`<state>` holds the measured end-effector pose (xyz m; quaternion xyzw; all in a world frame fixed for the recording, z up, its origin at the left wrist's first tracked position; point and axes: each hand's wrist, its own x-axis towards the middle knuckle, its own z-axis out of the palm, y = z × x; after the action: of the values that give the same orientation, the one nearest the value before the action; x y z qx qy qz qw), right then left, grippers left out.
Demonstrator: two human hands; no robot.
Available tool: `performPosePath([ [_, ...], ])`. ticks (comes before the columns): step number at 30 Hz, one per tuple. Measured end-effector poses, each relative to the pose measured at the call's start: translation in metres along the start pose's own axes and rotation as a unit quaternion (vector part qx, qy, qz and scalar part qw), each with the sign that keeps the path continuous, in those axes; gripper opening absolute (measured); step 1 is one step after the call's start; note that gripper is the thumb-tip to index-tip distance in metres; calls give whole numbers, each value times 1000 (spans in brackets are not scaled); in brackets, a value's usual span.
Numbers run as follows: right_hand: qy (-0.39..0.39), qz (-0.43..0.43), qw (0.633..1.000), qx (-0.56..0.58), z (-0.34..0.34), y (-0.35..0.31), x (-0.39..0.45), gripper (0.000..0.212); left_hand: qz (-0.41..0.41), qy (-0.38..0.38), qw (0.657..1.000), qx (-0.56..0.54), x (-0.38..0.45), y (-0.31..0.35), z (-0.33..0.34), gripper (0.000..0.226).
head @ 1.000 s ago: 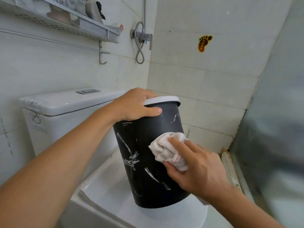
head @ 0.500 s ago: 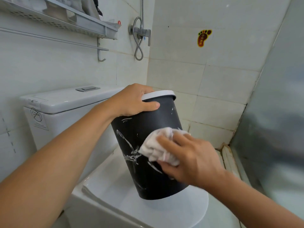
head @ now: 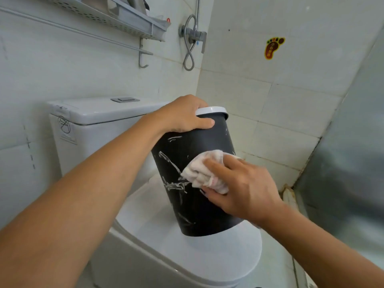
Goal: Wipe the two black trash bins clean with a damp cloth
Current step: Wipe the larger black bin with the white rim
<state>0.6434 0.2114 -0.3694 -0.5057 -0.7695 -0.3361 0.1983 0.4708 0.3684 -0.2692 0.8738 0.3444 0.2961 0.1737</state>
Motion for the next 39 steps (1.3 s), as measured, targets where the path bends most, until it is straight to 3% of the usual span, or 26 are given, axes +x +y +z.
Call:
performPosePath([
  [3,46,51,998,-4,-3,1,29,45,10,-8,1000,28,0,12,6,44],
  [5,31,28,999,-8,-2,-1,30,46,4,-9,999,31,1,13,6,51],
  [10,-48,-76,996,-26,-8,0,14,38,9,-14,999,35,5,13,8,31],
  [17,24,-9,1000,-12,-10,-2,25,42,23,-15,999,43,6,22,12,26],
  [23,-72,-63,995,8,-3,-9,-49,54,10,-14,1000,19,3,9,5,31],
  [25,-59,-28,998,-2,-3,-6,-47,54,9,-10,1000,23,2,8,5,31],
  [30,43,173,983,45,-5,6,-16,49,12,2,1000,22,1,8,6,34],
  [32,15,153,984,88,-4,0,-24,50,-1,5,1000,15,-1,4,4,36],
  [36,-65,4,995,74,-2,-11,-55,51,-23,8,1000,-9,-3,-4,0,34],
  [39,-27,85,993,79,-1,-4,-42,50,-25,14,1000,2,-4,-1,1,33],
])
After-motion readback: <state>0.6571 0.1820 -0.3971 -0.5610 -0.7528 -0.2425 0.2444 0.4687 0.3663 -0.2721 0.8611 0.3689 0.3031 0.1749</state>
